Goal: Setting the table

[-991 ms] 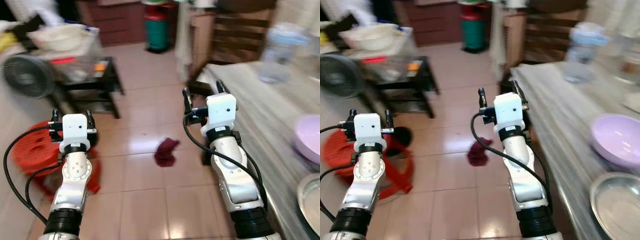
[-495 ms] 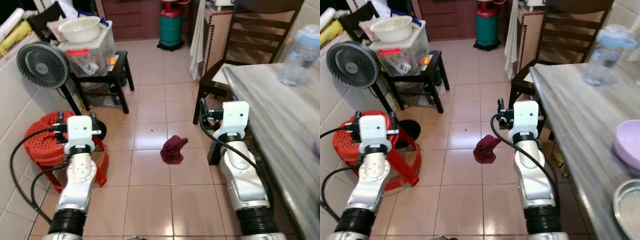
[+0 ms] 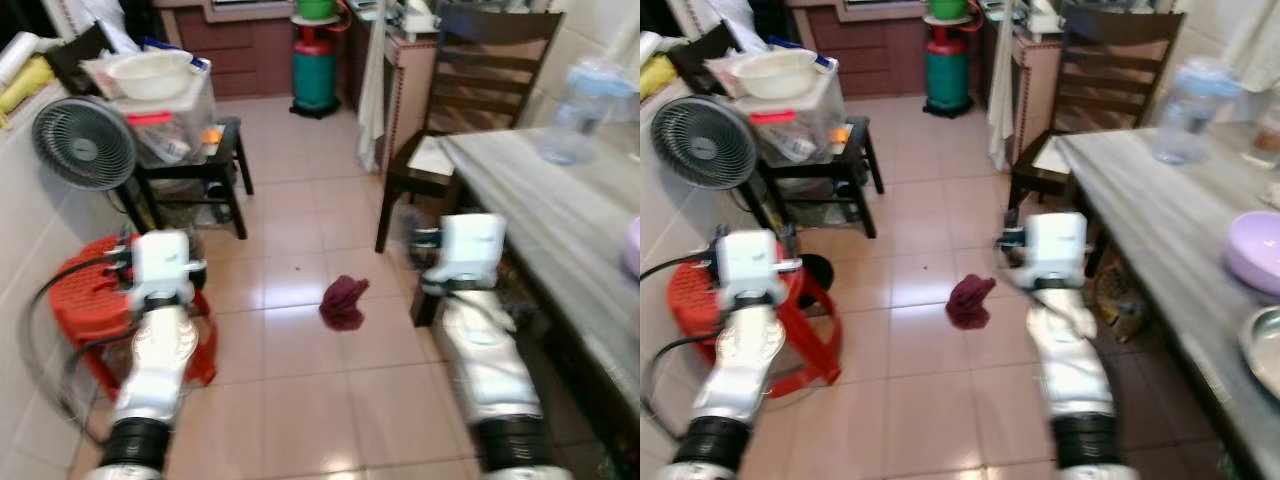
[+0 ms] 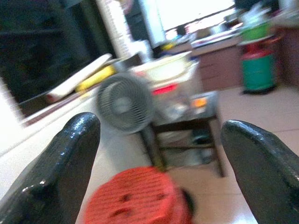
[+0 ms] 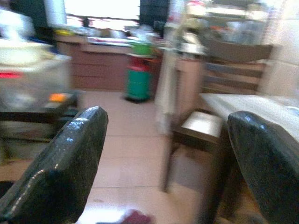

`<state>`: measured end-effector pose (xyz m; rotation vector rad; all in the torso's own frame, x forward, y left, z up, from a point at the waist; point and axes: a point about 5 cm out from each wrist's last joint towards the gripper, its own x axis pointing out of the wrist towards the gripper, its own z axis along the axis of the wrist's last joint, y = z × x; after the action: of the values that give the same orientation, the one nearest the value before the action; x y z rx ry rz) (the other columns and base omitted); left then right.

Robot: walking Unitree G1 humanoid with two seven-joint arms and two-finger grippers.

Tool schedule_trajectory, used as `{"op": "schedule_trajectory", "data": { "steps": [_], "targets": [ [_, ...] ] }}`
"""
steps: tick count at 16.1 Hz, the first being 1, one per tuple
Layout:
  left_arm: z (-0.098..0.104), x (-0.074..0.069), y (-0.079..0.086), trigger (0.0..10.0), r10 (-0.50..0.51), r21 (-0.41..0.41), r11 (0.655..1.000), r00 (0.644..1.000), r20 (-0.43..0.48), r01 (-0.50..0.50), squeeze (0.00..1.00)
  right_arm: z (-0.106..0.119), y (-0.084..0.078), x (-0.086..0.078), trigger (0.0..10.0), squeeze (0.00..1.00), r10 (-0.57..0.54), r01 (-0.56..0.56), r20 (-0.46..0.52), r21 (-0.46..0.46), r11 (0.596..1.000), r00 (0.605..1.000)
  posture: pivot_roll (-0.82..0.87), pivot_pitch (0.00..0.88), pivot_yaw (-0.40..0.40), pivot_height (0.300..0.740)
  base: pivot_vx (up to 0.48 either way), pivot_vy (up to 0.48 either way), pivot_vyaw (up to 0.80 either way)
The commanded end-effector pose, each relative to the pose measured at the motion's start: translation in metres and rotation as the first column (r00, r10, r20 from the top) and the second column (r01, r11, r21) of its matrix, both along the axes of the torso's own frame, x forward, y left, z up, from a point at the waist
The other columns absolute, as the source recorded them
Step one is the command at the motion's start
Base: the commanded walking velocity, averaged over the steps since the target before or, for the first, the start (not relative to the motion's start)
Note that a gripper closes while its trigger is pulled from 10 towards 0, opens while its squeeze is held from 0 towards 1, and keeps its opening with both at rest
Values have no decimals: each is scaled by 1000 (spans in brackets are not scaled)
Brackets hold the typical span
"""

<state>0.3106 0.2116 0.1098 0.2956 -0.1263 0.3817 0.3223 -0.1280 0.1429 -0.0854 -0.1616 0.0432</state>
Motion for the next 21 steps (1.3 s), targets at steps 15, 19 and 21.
{"op": "schedule_trajectory", "data": {
  "steps": [15,19,21],
  "targets": [
    [-112,-38,-4,10000,-135,-179,982,867,-480,53,0,-94,-29,-5,10000,0,-28,13,-359,-44,999,933,-97,14,12,740,0,224,0],
    [-149,-64,-21,10000,-263,-222,964,687,-677,150,0,-149,-38,-36,10000,0,-35,42,-607,-3,999,794,-118,3,29,740,0,0,0],
    [-149,-64,-21,10000,-263,-222,964,687,-677,150,0,-149,-38,-36,10000,0,-35,42,-607,-3,999,794,-118,3,29,740,0,0,0]
  ]
}}
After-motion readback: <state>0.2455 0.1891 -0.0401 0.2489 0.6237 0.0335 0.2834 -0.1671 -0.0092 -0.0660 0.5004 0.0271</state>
